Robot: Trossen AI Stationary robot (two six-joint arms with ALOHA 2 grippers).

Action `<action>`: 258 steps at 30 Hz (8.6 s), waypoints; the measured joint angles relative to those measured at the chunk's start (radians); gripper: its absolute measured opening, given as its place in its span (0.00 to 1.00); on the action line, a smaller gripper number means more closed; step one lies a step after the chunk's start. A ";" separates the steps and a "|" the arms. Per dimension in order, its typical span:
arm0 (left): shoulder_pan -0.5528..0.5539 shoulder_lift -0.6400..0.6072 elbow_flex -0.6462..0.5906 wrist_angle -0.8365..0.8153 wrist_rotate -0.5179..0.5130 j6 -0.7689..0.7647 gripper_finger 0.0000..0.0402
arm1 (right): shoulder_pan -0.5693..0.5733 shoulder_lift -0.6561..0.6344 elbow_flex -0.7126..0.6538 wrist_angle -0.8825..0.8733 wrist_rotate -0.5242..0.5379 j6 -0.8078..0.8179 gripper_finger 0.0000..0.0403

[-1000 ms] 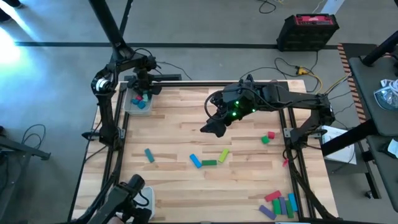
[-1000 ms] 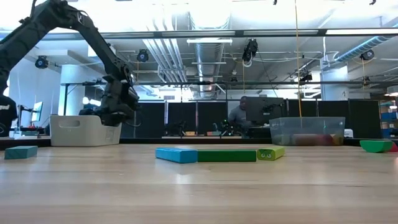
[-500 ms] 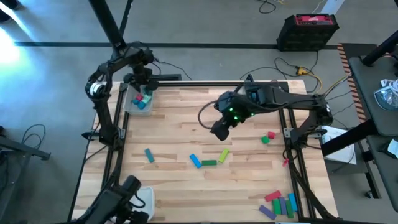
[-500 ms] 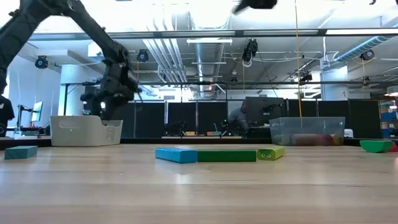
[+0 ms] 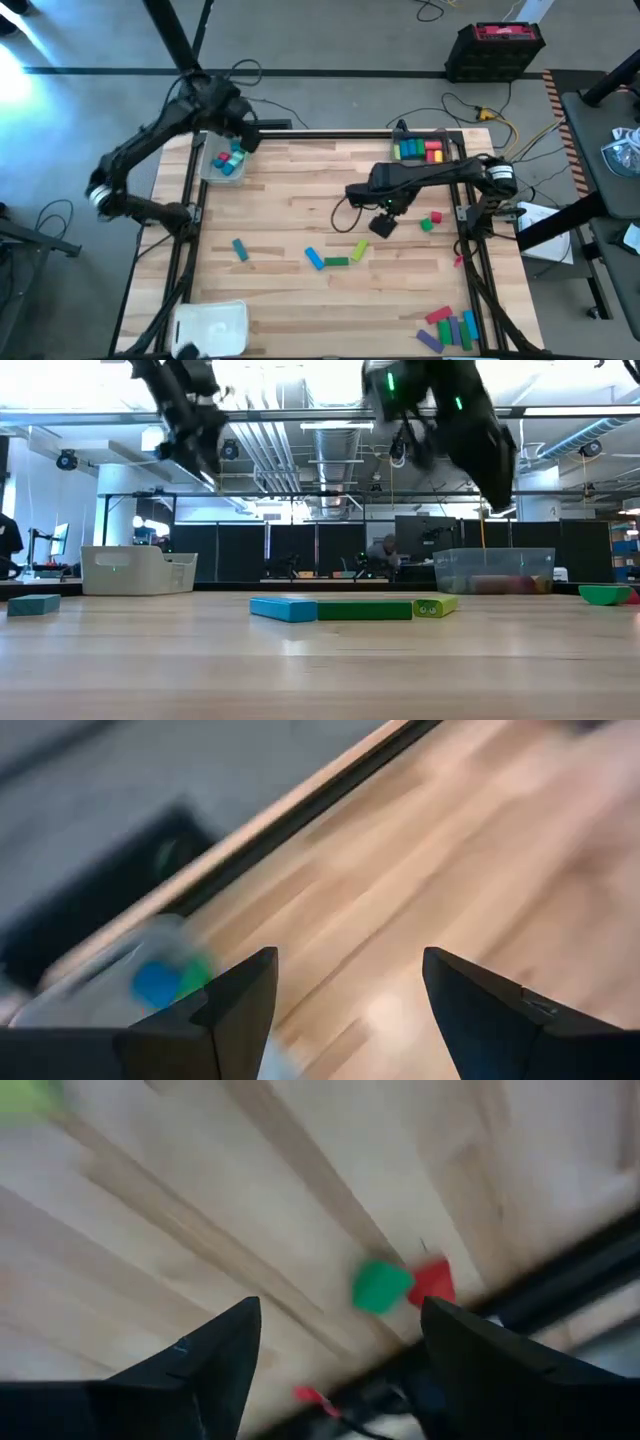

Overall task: Sort blocks
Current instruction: Put the green half cylindrical block into the gray bin

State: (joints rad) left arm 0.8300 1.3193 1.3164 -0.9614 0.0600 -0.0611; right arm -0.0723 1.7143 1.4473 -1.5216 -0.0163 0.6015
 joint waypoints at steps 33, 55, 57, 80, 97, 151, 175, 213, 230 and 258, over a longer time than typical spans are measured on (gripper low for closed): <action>-0.384 -0.305 -0.319 0.427 0.031 -0.160 0.59 | -0.256 -0.008 -0.599 0.414 -0.232 -0.062 0.58; -0.392 -0.330 0.171 0.201 0.212 0.022 0.59 | -0.199 -0.208 -0.435 0.428 -0.242 0.057 0.31; -0.430 -0.350 0.175 0.149 0.214 -0.007 0.59 | -0.172 -0.250 -0.391 0.475 -0.239 0.107 0.31; -1.264 -0.460 -0.409 0.819 -0.548 -0.184 0.61 | 0.201 -0.225 -0.274 1.817 -0.035 0.423 0.31; -1.242 -0.201 -0.253 0.901 -0.560 0.059 0.72 | 0.163 -0.150 -0.135 1.969 -0.196 0.437 0.31; -1.289 -0.122 0.092 0.268 -0.614 0.004 0.39 | 0.191 -0.149 -0.116 1.588 -0.234 0.371 0.76; -0.110 -0.201 -0.395 -0.115 -0.211 -0.192 0.39 | 0.251 -0.143 -0.058 1.498 -0.186 0.420 0.77; 0.194 0.466 -0.166 -0.163 -0.194 -0.055 0.45 | 0.249 -0.144 -0.041 1.466 -0.112 0.375 0.74; 0.235 0.674 0.100 -0.379 -0.195 0.073 0.40 | 0.262 -0.144 -0.043 1.424 -0.114 0.386 0.74; 0.259 0.805 0.273 -0.404 -0.080 0.118 0.44 | 0.257 -0.144 -0.044 1.276 -0.121 0.393 0.75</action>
State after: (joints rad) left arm 1.0885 2.1244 1.5898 -1.3656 -0.0199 0.0572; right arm 0.1852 1.5700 1.4036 -0.2459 -0.1375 0.9943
